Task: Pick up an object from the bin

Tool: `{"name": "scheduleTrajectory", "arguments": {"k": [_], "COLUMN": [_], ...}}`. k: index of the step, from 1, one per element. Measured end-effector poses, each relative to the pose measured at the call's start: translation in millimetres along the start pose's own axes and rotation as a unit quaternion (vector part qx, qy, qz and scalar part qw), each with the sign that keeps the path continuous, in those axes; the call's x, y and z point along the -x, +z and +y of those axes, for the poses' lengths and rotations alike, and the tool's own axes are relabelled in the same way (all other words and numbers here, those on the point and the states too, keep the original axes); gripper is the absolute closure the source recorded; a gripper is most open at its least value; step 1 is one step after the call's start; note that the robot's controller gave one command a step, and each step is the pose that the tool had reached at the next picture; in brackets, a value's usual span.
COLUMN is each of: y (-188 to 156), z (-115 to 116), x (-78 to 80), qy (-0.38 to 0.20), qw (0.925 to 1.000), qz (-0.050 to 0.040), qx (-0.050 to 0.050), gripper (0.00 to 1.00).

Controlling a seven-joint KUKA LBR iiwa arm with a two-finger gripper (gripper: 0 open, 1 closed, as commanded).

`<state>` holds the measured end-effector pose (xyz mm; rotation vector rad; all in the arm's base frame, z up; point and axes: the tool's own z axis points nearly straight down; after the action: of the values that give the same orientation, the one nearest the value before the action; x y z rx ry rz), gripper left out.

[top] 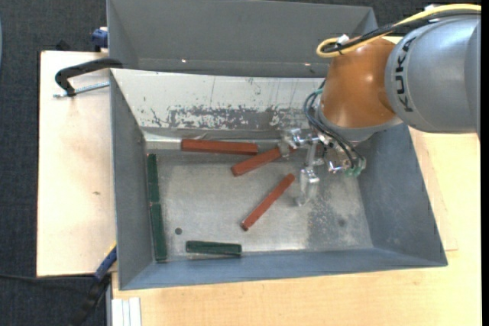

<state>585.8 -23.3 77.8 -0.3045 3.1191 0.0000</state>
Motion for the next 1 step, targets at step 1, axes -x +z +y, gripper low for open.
{"name": "scheduleTrajectory", "arguments": {"k": [1], "y": [1.5], "z": [31.7], "x": [12.0], "qy": [0.001], "qw": [1.0000], "qz": [-0.0071], "qx": [0.000], "gripper": [1.00]}}
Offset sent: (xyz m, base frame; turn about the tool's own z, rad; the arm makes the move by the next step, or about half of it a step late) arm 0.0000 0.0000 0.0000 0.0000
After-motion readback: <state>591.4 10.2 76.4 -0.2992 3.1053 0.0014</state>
